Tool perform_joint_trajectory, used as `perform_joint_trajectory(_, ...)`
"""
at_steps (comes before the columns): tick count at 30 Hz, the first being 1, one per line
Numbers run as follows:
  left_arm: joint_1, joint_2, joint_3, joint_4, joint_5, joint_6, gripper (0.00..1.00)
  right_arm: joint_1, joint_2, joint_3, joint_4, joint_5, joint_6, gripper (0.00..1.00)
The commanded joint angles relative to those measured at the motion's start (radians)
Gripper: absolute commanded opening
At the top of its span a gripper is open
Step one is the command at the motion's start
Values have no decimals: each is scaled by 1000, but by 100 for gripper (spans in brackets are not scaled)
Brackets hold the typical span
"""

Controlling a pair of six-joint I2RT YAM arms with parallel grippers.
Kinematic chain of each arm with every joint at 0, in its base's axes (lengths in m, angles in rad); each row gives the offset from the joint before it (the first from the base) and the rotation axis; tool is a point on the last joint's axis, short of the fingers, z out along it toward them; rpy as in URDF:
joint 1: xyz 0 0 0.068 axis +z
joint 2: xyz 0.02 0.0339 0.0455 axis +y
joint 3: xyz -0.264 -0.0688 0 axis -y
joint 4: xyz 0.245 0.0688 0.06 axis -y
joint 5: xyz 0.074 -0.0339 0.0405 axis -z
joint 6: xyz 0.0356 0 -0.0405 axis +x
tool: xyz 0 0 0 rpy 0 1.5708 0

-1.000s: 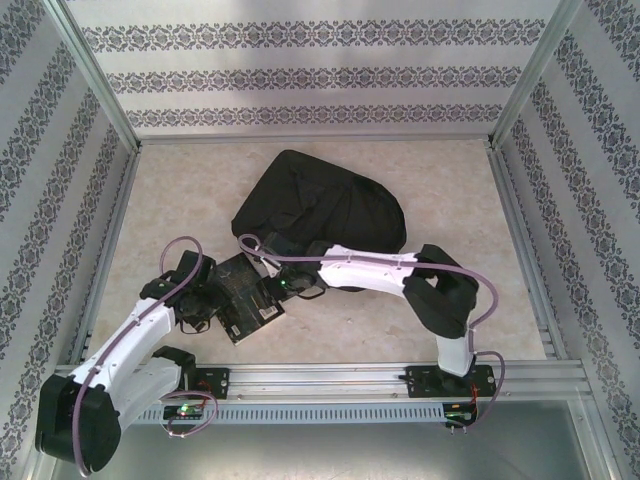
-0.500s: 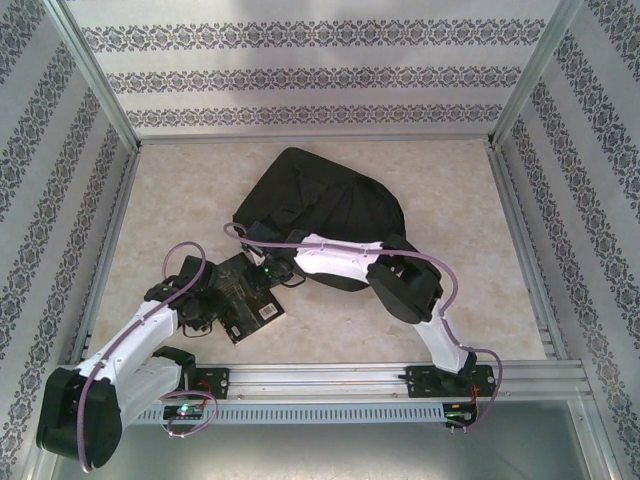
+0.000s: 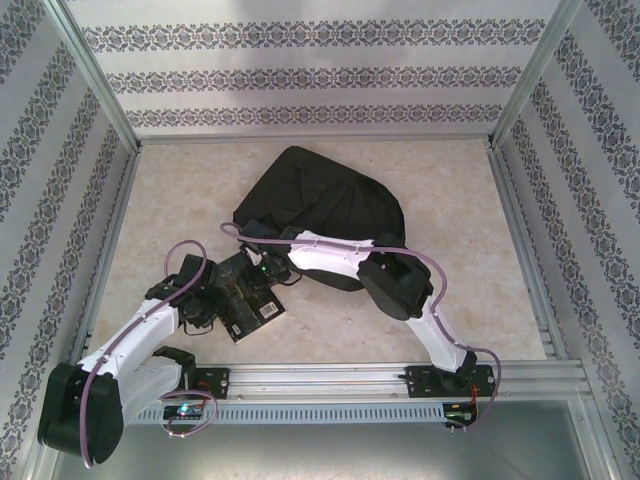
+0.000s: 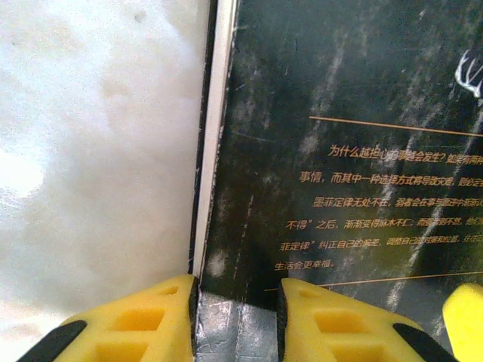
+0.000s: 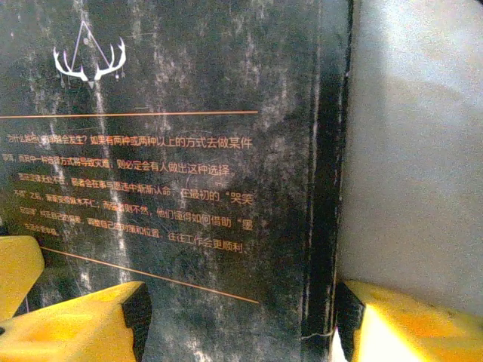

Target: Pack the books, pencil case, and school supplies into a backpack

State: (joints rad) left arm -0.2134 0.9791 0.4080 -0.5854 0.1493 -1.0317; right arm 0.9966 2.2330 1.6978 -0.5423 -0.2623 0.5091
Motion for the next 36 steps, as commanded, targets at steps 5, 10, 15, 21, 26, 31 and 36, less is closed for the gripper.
perform_joint_trajectory(5, 8, 38, -57, 59, 26, 9, 27, -12, -63, -76, 151, -290, 80, 65)
perform_joint_trajectory(10, 9, 41, -65, 68, 28, 10, 24, -48, -139, -156, 290, -464, 169, 64)
perform_joint_trajectory(15, 8, 39, -69, 76, 39, 7, 21, -45, -160, -173, 305, -535, 164, 64)
perform_joint_trajectory(21, 9, 19, -76, 73, 38, 13, 18, -56, -149, -251, 507, -615, 300, 63)
perform_joint_trajectory(26, 8, -9, -80, 63, 38, 16, 17, -54, -117, -248, 514, -581, 315, 60)
perform_joint_trajectory(31, 9, -55, -72, 22, 27, 17, 19, -56, -107, -218, 373, -460, 246, 45)
perform_joint_trajectory(36, 8, -155, -37, -28, 64, 48, 32, -56, -145, -203, 274, -341, 197, 17)
